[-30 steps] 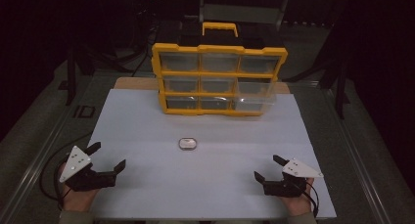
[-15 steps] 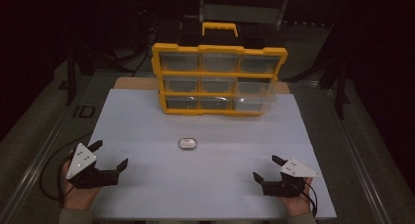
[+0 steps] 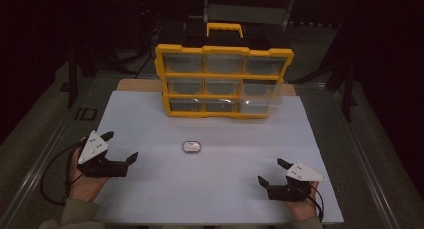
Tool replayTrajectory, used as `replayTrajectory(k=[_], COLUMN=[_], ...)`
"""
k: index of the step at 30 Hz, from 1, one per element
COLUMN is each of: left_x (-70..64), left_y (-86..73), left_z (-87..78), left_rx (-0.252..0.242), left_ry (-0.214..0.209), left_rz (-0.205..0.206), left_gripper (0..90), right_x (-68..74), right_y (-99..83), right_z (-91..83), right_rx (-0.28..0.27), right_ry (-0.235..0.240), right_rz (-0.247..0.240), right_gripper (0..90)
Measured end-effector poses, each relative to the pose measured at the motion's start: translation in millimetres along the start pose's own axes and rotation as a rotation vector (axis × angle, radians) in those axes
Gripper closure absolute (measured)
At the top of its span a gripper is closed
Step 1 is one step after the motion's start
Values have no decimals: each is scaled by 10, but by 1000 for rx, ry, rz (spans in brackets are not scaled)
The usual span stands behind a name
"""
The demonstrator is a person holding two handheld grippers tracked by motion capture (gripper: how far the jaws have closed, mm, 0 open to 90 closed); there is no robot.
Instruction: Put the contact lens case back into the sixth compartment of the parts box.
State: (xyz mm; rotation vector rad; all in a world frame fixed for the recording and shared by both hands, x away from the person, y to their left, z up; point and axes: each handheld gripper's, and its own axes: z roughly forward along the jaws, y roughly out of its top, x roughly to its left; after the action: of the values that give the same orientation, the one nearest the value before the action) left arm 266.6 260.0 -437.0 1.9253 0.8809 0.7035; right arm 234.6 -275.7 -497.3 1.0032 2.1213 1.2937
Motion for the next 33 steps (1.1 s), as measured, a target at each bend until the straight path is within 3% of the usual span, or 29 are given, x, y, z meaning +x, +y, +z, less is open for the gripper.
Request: replayTrajectory(k=[5,15,33], left_x=[-21,-26,-118], left_y=[90,241,425], left_z=[139,417,838], left_rx=[21,60,114], left_ry=[-19,-75,-138], left_rz=[42,88,146], left_gripper=[0,0,0], right_x=[0,1,8], right_y=[-1,-1,9], right_z=[5,9,25], right_rx=[0,1,0], right_ry=[1,5,10], right_rz=[-5,-8,-6], right_gripper=[79,79,79])
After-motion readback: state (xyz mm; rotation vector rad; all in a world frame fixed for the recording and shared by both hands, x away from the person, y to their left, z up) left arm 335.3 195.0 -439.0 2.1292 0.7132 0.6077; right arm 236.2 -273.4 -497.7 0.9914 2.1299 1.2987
